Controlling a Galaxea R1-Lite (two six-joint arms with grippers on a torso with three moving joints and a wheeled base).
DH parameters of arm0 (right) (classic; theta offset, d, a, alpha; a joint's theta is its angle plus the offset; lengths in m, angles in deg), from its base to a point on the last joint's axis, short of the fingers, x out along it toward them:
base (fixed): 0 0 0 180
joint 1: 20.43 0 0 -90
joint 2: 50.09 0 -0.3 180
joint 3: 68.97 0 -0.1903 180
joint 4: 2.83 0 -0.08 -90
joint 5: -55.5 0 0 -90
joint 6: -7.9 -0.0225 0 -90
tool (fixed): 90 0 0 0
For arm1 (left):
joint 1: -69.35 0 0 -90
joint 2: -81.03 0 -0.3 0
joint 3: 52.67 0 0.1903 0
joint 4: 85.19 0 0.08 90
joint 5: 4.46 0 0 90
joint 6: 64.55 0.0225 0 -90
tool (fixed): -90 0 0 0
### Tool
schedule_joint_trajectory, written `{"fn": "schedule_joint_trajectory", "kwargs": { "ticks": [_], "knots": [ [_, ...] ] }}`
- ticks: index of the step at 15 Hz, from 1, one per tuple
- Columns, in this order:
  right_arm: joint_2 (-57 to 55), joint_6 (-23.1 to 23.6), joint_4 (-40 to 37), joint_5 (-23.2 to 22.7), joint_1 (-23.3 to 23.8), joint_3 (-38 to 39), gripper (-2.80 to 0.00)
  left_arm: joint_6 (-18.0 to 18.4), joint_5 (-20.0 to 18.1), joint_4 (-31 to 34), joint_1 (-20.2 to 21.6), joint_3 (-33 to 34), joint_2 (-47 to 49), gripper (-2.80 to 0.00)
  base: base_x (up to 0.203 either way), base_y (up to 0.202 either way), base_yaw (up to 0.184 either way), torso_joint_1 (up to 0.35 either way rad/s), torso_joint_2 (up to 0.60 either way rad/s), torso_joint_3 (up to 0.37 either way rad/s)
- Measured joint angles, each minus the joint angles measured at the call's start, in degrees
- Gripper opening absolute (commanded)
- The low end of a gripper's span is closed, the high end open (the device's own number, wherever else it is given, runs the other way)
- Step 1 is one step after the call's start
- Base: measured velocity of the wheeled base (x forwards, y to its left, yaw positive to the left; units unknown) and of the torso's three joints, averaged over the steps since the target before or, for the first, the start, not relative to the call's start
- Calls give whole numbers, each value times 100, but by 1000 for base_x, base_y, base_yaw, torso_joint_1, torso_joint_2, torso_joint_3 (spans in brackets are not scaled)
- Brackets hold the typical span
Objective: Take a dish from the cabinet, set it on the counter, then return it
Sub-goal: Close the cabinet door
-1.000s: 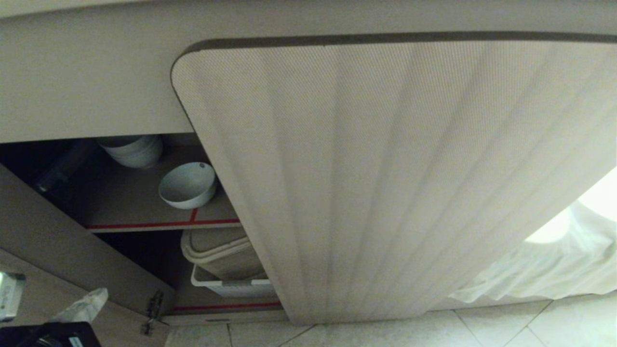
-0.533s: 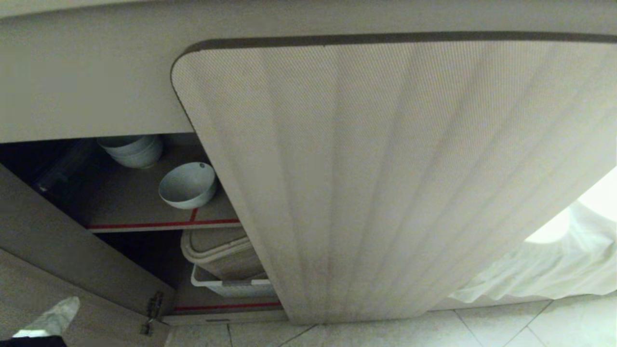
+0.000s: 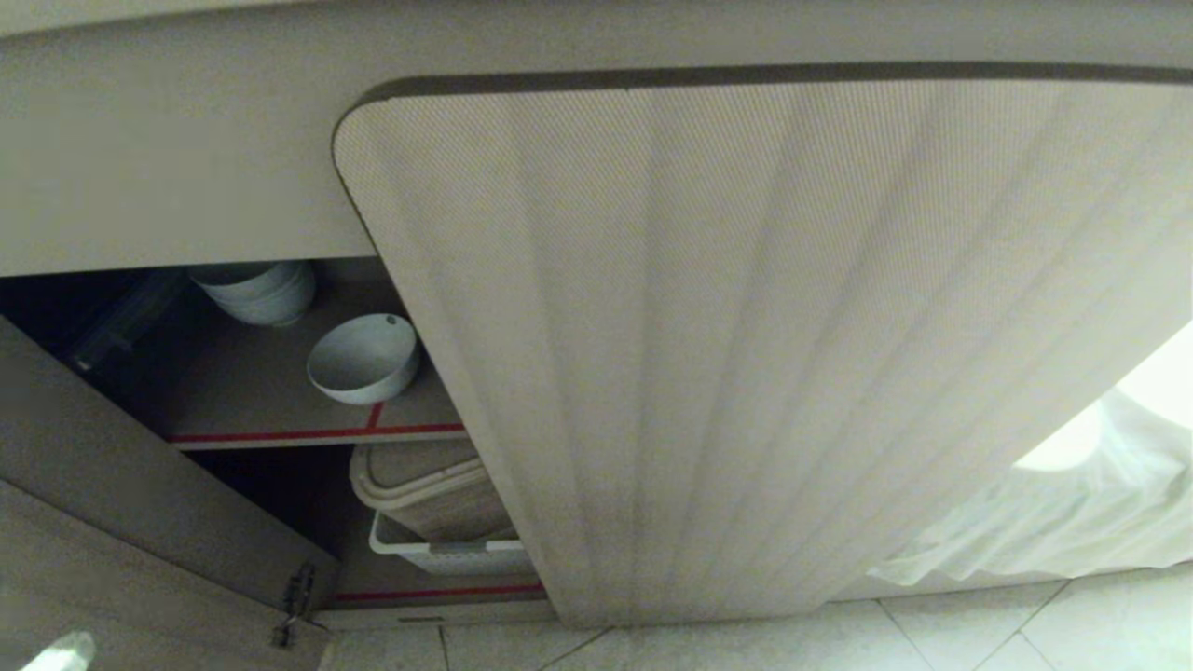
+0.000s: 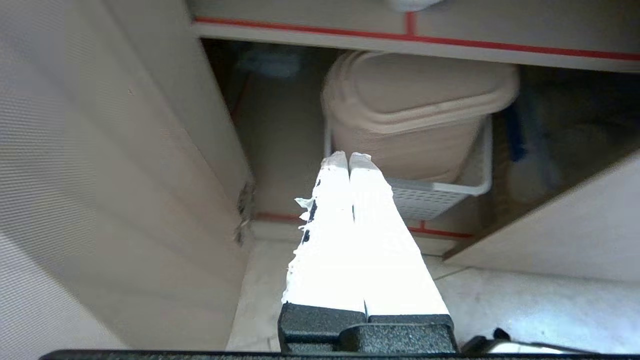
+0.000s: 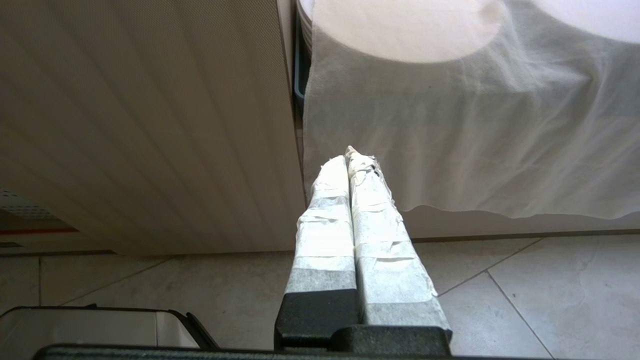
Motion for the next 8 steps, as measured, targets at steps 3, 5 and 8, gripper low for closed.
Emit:
{"fn": "schedule_joint_trajectory", "kwargs": {
  "ticks": [3, 5, 8],
  "knots": [
    [0, 1, 0, 0, 0, 0, -280, 259, -902, 716, 529, 2, -800, -280, 0, 0, 0, 0, 0, 0],
    [0, 1, 0, 0, 0, 0, -280, 298, -993, 860, 576, 5, -1203, -280, 0, 0, 0, 0, 0, 0],
    [0, 1, 0, -2, 0, 0, -280, 350, -979, 1314, 565, 7, -1862, -280, 0, 0, 0, 0, 0, 0]
  ]
}}
